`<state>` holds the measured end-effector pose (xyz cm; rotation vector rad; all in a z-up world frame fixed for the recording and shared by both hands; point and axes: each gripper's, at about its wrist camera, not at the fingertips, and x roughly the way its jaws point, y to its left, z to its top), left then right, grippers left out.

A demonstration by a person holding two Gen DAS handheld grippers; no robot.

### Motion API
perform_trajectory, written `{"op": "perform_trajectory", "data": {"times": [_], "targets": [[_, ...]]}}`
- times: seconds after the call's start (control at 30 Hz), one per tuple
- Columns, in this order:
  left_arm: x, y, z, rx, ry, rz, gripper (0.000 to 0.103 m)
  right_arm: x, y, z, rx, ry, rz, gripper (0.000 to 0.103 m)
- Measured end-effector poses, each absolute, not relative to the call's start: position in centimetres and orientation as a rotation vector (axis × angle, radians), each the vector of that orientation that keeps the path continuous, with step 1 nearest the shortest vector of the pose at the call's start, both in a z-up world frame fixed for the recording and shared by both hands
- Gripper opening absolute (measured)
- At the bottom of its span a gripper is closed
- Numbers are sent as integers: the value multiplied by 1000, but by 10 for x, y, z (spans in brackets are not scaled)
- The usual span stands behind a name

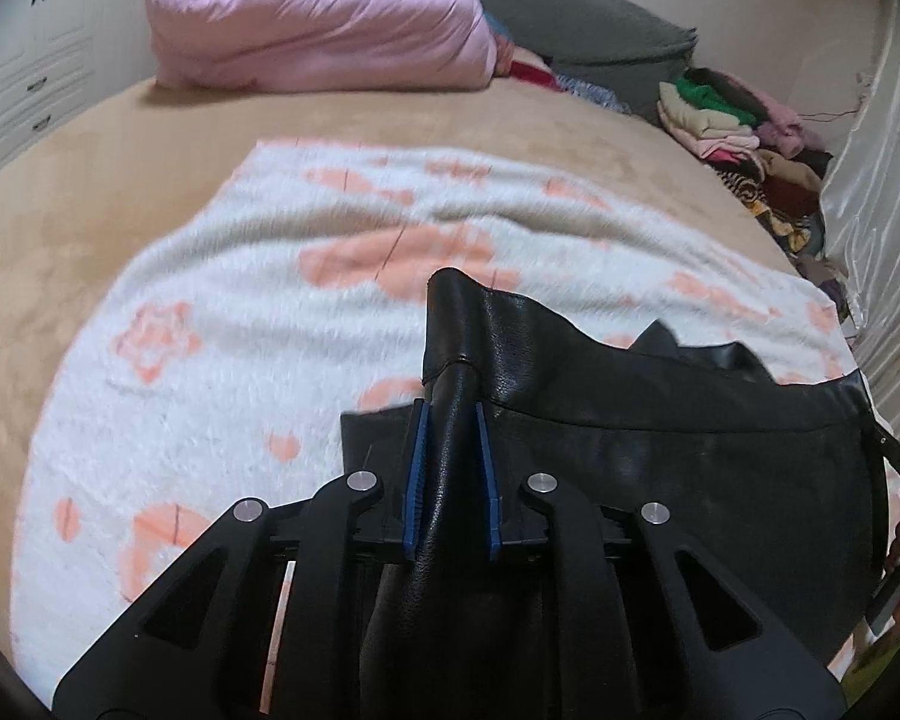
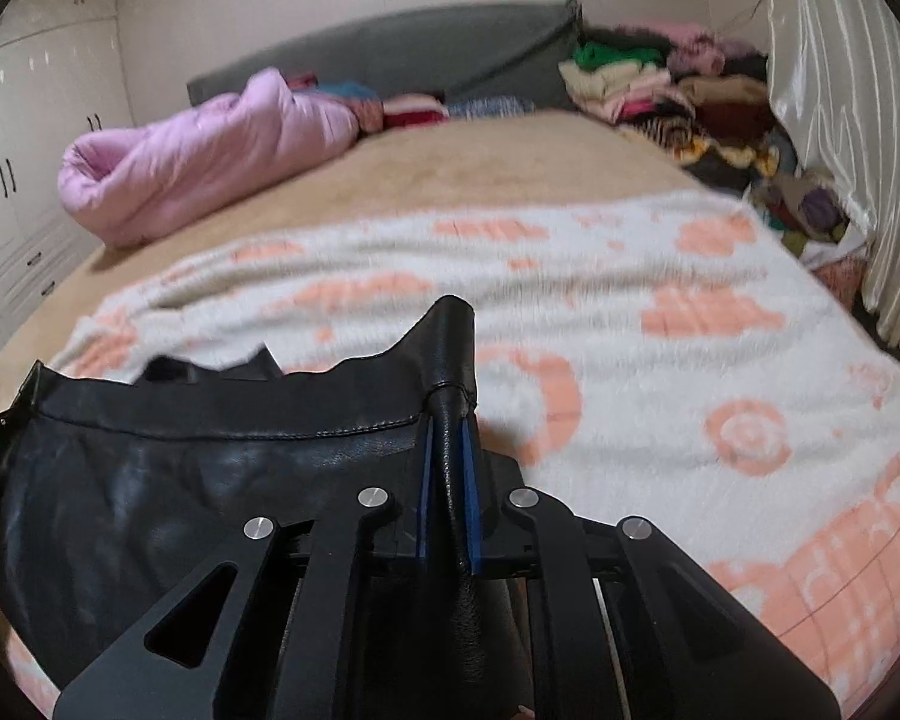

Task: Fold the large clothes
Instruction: 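Grasp the jacket edge with the left tool while the right tool grasps too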

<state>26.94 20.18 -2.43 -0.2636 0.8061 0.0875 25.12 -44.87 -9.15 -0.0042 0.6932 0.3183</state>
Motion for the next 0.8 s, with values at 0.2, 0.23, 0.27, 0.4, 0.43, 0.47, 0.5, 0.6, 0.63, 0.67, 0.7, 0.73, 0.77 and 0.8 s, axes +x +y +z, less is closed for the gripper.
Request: {"op": "perform_trajectory", "data": {"times": [0.2, 0.23, 0.27, 0.4, 0.43, 0.47, 0.5, 0.6, 0.63, 0.67, 0.7, 0.73, 0.77, 0.8], "targets": [[268, 205, -35, -281, 828, 90, 14, 259, -447, -115, -27, 777, 321, 14], [268, 205, -36, -283, 829, 90, 15, 259, -448, -116, -22, 782, 323, 15], [269, 206, -37, -285, 832, 90, 16, 259, -449, -117, -17, 787, 326, 15], [269, 207, -39, -293, 839, 89, 18, 260, -452, -120, 3, 795, 329, 17], [268, 207, -39, -292, 839, 91, 19, 259, -451, -120, 0, 795, 328, 17], [268, 206, -39, -289, 840, 93, 19, 259, -451, -120, -2, 794, 326, 17], [268, 206, -39, -287, 840, 95, 21, 258, -451, -120, -2, 793, 325, 17], [267, 205, -39, -279, 843, 109, 25, 257, -452, -120, 2, 797, 324, 19], [267, 205, -39, -274, 844, 115, 26, 257, -453, -120, 5, 798, 323, 20], [267, 204, -39, -270, 846, 117, 27, 256, -454, -120, 8, 799, 320, 22], [266, 204, -38, -266, 846, 121, 30, 255, -455, -119, 12, 799, 316, 25], [266, 204, -37, -262, 847, 124, 30, 253, -456, -118, 12, 799, 298, 38], [265, 204, -36, -258, 849, 124, 31, 252, -461, -119, 22, 807, 255, 56], [265, 204, -35, -255, 850, 126, 38, 251, -465, -118, 44, 810, 251, 59]]}}
